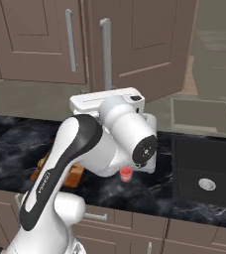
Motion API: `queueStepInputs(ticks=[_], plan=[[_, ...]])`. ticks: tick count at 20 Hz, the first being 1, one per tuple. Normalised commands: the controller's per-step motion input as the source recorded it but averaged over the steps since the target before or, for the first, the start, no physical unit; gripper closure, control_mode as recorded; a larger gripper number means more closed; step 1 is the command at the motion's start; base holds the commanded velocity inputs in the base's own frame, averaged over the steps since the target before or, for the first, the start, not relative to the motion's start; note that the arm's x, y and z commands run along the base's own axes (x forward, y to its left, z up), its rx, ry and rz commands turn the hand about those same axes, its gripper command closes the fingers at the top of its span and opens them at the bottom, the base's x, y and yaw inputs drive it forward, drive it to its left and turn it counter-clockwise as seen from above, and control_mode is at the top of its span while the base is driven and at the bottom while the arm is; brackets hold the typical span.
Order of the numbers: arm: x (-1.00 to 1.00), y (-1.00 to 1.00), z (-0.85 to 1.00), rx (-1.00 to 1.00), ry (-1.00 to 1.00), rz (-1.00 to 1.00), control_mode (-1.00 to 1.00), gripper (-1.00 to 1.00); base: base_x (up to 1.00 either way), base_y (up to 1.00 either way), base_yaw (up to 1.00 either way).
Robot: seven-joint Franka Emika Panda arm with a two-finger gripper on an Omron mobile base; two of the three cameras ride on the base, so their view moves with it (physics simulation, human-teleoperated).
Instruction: Pick the bread, place it on the cutting board, pick the jam, place it on the counter, and close the cabinet.
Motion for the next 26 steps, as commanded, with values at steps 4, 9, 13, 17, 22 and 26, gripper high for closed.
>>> queueStepInputs(ticks=[4, 9, 13, 17, 22, 26], plan=[[0.22, 0.34, 0.0, 0.0, 0.0, 0.01, -1.0, -1.0, 0.0, 0.0, 0.0], [0.25, 0.37, 0.0, 0.0, 0.0, 0.01, -1.0, -1.0, 0.0, 0.0, 0.0], [0.25, 0.32, 0.0, 0.0, 0.0, 0.06, -1.0, -1.0, 0.0, 0.0, 0.0], [0.19, 0.2, 0.0, 0.0, 0.0, 0.15, -1.0, -1.0, 0.0, 0.0, 0.0], [0.17, 0.16, 0.0, 0.0, 0.0, 0.21, -1.0, -1.0, 0.0, 0.0, 0.0], [0.37, 0.11, 0.0, 0.0, 0.0, 0.06, -1.0, -1.0, 0.0, 0.0, 0.0]])
